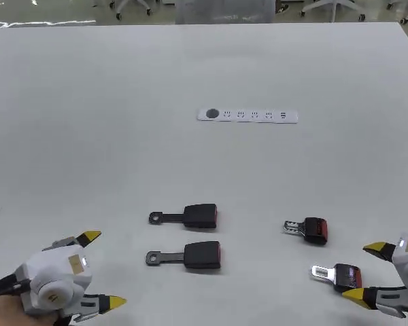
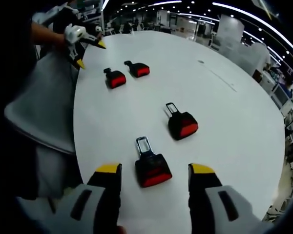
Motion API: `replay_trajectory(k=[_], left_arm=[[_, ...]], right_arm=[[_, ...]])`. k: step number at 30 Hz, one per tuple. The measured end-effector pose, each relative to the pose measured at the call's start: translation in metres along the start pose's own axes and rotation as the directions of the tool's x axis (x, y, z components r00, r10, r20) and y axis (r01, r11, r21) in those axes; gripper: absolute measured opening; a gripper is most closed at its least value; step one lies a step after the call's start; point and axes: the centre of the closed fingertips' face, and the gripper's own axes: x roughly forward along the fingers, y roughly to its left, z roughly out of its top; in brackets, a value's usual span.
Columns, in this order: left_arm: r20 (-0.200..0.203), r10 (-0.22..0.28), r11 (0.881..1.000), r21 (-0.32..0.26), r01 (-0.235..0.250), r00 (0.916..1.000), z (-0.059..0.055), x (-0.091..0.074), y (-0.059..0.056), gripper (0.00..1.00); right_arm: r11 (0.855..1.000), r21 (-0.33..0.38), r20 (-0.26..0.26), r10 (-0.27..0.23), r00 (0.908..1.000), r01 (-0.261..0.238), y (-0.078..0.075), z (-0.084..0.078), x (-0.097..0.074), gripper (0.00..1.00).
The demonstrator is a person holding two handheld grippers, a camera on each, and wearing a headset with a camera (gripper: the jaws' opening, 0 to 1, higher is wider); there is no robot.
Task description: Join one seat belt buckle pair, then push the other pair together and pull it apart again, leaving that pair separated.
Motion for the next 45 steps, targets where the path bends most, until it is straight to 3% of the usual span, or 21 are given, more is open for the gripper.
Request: replay_trajectory(k=[4, 7, 9, 13, 17, 26, 32, 38, 42, 45], left_arm=[[0.008, -0.067, 0.998, 0.008, 0.067, 0.9977, 0.024, 0.02, -0.011, 0.74], [0.011, -0.104, 0.993, 0.056, 0.103, 0.9945, 0.039, 0.033, -0.02, 0.71], [0.006, -0.125, 0.987, 0.105, 0.124, 0.9921, 0.049, 0.042, -0.024, 0.69], [0.0, -0.184, 0.972, 0.147, 0.182, 0.983, 0.067, 0.057, -0.032, 0.59], [-0.022, -0.225, 0.956, 0.188, 0.225, 0.9742, 0.078, 0.071, -0.036, 0.57], [-0.097, -0.292, 0.916, 0.258, 0.308, 0.9514, 0.082, 0.095, -0.05, 0.54], [-0.132, -0.33, 0.888, 0.292, 0.354, 0.9349, 0.083, 0.104, -0.059, 0.46], [-0.139, -0.351, 0.878, 0.294, 0.377, 0.926, 0.087, 0.106, -0.06, 0.39], [-0.142, -0.362, 0.854, 0.347, 0.389, 0.9213, 0.089, 0.108, -0.062, 0.35], [-0.147, -0.377, 0.856, 0.321, 0.404, 0.9145, 0.087, 0.108, -0.062, 0.34]], right_arm=[[0.999, -0.023, -0.027, 0.021, 0.9994, -0.022, 0.004, -0.004, 0.003, 0.56], [0.997, -0.059, -0.052, 0.045, 0.9976, -0.048, 0.008, -0.006, 0.006, 0.54], [0.995, -0.075, -0.068, 0.055, 0.9962, -0.06, 0.007, -0.009, 0.009, 0.54], [0.993, -0.094, -0.087, 0.064, 0.9941, -0.072, 0.005, -0.009, 0.011, 0.53], [0.99, -0.11, -0.103, 0.076, 0.9918, -0.087, 0.004, -0.011, 0.016, 0.5], [0.982, -0.136, -0.16, 0.112, 0.9807, -0.134, 0.005, -0.023, 0.026, 0.43], [0.977, -0.14, -0.193, 0.135, 0.9718, -0.164, 0.003, -0.03, 0.033, 0.39], [0.973, -0.143, -0.195, 0.151, 0.9691, -0.18, 0.002, -0.027, 0.035, 0.37], [0.962, -0.188, -0.202, 0.158, 0.9666, -0.196, 0.001, -0.027, 0.036, 0.36], [0.957, -0.201, -0.2, 0.168, 0.9653, -0.208, 0.0, -0.027, 0.036, 0.36]])
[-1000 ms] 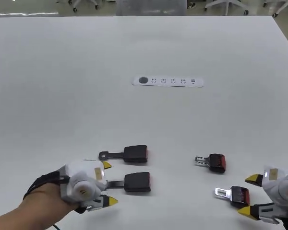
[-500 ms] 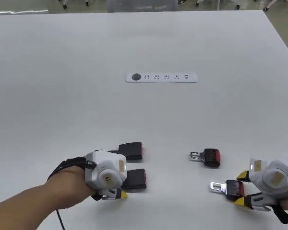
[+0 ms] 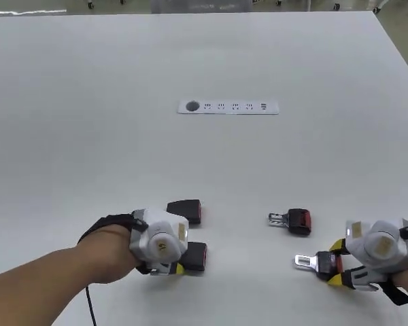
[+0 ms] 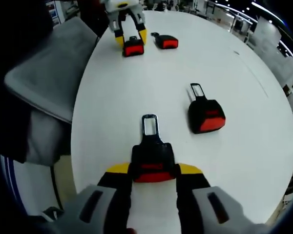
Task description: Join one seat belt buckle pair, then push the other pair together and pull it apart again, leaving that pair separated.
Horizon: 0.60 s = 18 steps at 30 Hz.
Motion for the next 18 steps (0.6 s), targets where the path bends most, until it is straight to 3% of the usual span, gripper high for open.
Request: replay_trajectory(k=[18], left_arm=[[-0.039, -0.016, 0.999, -0.03, 0.015, 0.9991, -0.001, 0.0008, -0.0016, 0.33]], right_arm=[[1.0, -0.028, -0.039, 0.011, 0.9992, -0.013, 0.0, 0.0028, 0.0014, 0.35]])
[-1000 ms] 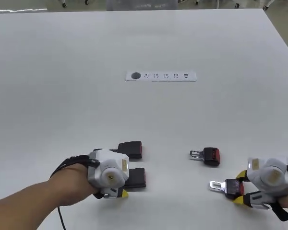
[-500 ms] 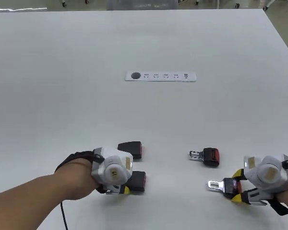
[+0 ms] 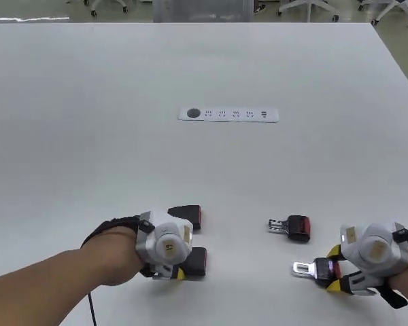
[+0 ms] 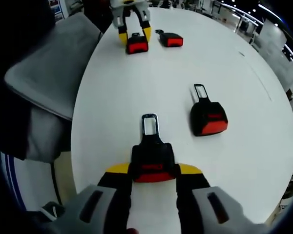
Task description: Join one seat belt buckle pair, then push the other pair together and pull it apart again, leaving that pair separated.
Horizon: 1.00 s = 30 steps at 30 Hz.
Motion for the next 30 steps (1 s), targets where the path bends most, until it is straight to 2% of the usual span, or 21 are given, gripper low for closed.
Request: replay_trajectory(k=[5, 7, 15, 17, 22, 25, 30], left_arm=[[-0.005, -0.007, 1.0, -0.001, 0.007, 1.0, 0.0, 0.0, 0.0, 0.33], [-0.005, -0.009, 1.0, 0.0, 0.009, 0.9999, 0.0, 0.0, 0.0, 0.33], [0.001, -0.012, 1.0, -0.003, 0.012, 0.9999, 0.0, 0.001, 0.001, 0.33], [-0.002, -0.012, 1.0, -0.002, 0.012, 0.9999, 0.0, 0.001, 0.001, 0.33], [-0.009, -0.012, 1.0, -0.002, 0.012, 0.9999, 0.0, 0.001, 0.0, 0.33], [-0.01, -0.014, 1.0, 0.0, 0.014, 0.9999, 0.0, 0.001, 0.0, 0.33], [-0.008, -0.015, 1.0, 0.001, 0.015, 0.9999, 0.0, 0.001, 0.0, 0.33]], right_arm=[[0.998, 0.055, 0.02, -0.024, 0.9995, 0.023, 0.0, 0.007, 0.003, 0.36], [0.998, 0.066, 0.038, -0.025, 0.999, 0.023, 0.004, 0.017, 0.006, 0.36], [1.0, 0.011, 0.093, -0.009, 0.9956, 0.008, 0.022, 0.066, 0.025, 0.36], [1.0, 0.001, 0.11, -0.001, 0.9939, 0.001, 0.027, 0.083, 0.031, 0.36], [1.0, 0.006, 0.134, -0.004, 0.991, 0.003, 0.029, 0.109, 0.042, 0.36], [1.0, -0.026, 0.141, 0.0, 0.9901, 0.004, 0.032, 0.124, 0.048, 0.36], [0.999, -0.033, 0.15, 0.004, 0.9887, 0.0, 0.03, 0.146, 0.056, 0.36]])
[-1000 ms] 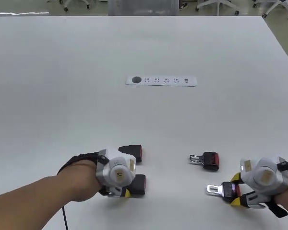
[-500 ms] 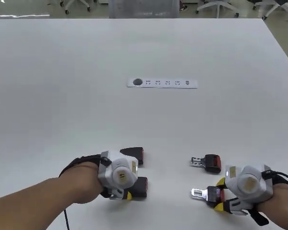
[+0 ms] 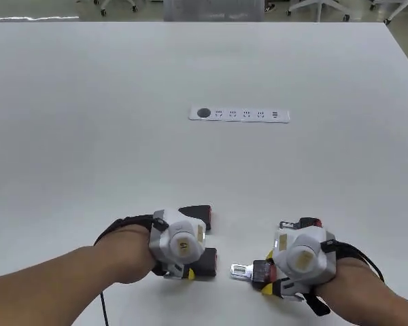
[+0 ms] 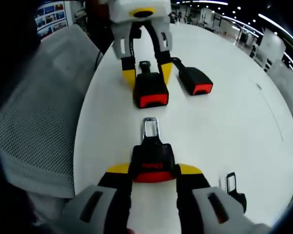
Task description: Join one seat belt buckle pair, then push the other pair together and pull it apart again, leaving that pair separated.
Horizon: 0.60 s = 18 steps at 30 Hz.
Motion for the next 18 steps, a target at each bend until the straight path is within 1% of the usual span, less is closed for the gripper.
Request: replay_trajectory(k=[4, 8, 9, 10, 12, 13, 14, 18], left_arm=[[0.001, 0.0, 1.0, 0.0, 0.0, 1.0, 0.0, 0.0, 0.0, 0.33], [-0.004, -0.003, 1.0, 0.003, 0.003, 1.0, 0.0, 0.0, 0.0, 0.33], [-0.006, -0.005, 1.0, 0.003, 0.005, 1.0, 0.0, 0.0, 0.0, 0.33], [-0.007, -0.006, 1.0, 0.003, 0.006, 1.0, 0.0, 0.0, 0.0, 0.33], [-0.004, -0.006, 1.0, 0.001, 0.006, 1.0, 0.0, 0.0, 0.0, 0.33], [-0.005, -0.007, 1.0, 0.002, 0.007, 1.0, 0.0, 0.0, 0.0, 0.33], [-0.005, -0.007, 1.0, 0.002, 0.007, 1.0, 0.0, 0.0, 0.0, 0.33], [-0.009, -0.006, 1.0, 0.002, 0.006, 0.9999, 0.0, 0.0, 0.0, 0.33]], right_arm=[[1.0, -0.013, 0.001, 0.001, 1.0, -0.001, -0.002, 0.011, 0.006, 0.36], [1.0, -0.013, 0.003, -0.003, 1.0, 0.004, -0.005, 0.018, 0.011, 0.36], [1.0, -0.013, 0.003, -0.004, 1.0, 0.004, -0.005, 0.019, 0.012, 0.36], [1.0, -0.026, -0.011, -0.008, 0.9999, 0.008, -0.007, 0.018, 0.012, 0.36], [0.999, -0.03, -0.012, -0.01, 0.9999, 0.009, -0.007, 0.018, 0.011, 0.35], [0.999, -0.037, -0.011, -0.012, 0.9999, 0.012, -0.008, 0.018, 0.011, 0.35], [0.999, -0.04, 0.001, -0.014, 0.9999, 0.014, -0.008, 0.021, 0.011, 0.35], [0.998, -0.055, 0.009, -0.008, 0.9999, 0.008, -0.003, 0.028, 0.016, 0.35]])
